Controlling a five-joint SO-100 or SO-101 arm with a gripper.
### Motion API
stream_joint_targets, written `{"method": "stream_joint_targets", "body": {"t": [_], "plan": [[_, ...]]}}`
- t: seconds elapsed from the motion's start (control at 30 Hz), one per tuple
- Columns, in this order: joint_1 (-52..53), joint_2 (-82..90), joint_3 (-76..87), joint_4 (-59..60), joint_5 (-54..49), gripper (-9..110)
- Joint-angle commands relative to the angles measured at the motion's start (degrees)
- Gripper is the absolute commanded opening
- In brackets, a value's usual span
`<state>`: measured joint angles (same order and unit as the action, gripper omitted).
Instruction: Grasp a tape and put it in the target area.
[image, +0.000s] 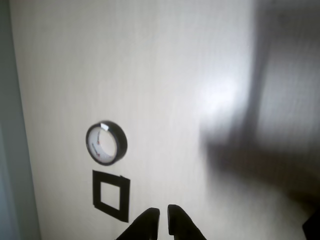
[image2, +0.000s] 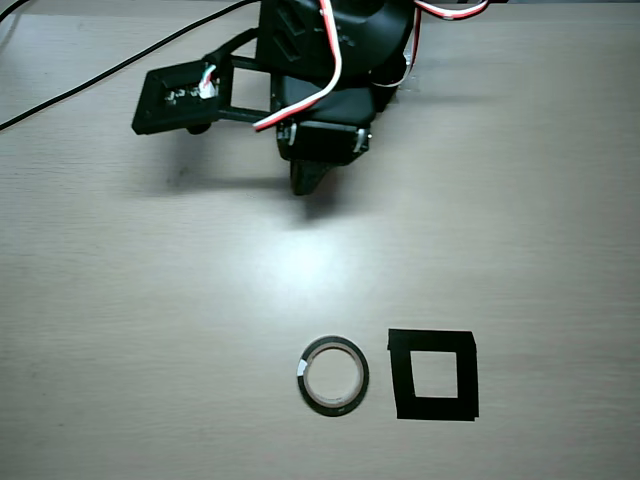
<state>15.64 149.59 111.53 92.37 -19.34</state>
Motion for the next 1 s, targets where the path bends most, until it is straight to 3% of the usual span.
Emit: {"method": "stream_joint_targets", "body": {"t": [0.0,0.97], "plan": [[-1.0,1.1,0.3,-0.4,-0.6,0],[-1.0,2.7,2.9,-1.6,-2.5,0]]}}
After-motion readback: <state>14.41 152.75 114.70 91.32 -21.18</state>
